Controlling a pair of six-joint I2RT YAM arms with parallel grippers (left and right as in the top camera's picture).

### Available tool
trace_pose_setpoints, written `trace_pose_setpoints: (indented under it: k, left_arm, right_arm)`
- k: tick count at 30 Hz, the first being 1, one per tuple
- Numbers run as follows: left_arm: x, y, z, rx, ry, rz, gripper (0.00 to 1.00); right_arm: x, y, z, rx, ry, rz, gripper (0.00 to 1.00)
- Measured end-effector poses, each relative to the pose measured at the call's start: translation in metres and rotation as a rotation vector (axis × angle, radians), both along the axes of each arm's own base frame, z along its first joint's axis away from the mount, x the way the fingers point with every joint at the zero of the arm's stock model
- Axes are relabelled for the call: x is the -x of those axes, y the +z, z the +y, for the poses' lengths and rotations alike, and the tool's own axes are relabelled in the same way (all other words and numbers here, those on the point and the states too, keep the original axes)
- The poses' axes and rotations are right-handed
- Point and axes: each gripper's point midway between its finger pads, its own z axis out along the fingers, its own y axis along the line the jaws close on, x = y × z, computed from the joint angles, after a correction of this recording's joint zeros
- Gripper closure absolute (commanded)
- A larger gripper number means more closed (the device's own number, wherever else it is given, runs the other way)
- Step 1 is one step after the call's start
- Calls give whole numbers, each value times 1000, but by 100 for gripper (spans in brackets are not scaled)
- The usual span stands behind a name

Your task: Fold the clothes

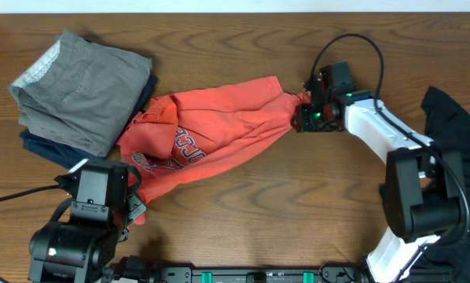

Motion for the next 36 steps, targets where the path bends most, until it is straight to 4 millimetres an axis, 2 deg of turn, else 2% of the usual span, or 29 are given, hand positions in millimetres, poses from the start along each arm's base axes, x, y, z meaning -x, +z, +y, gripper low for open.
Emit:
trace_pose_setpoints:
  k: [7,11,13,16,17,22,25,28,32,34,36]
  left_arm:
    - [0,0,0,-6,-10,4,94]
    - [0,0,0,-6,-10,4,94]
    - [0,0,0,-6,-10,4,94]
    - [0,0,0,-6,-10,3,94]
    - [0,0,0,-5,-10,1,94]
    - [-18,9,-3,-6,-31,-76,94]
    - [-32,17,-5,-16,-61,-140,94]
    - [-44,24,-7,-24,-82,-189,94]
    - [-58,30,-9,-27,-96,-228,94]
    - [-61,28,-10,-30,-99,-220,94]
    - [-61,24,-10,-33,-104,-196,94]
  right_arm:
    - [-13,0,2,-15,-43,-38,53]
    - [-11,-14,0,-8,-71,-1,58]
    - [-14,-15,1,-13,-79,-2,65]
    - [-17,-18,1,-15,-97,-5,94]
    - [-18,-20,1,-18,-103,-2,99]
    - [-14,-20,-5,-5,-134,27,99]
    - [2,-15,-26,51,-171,88,99]
    - [7,20,-56,93,-227,88,99]
    - [-6,119,-97,95,-308,-57,99]
    - [4,166,-115,105,-335,-104,99]
    - [29,193,-130,131,-356,-91,99]
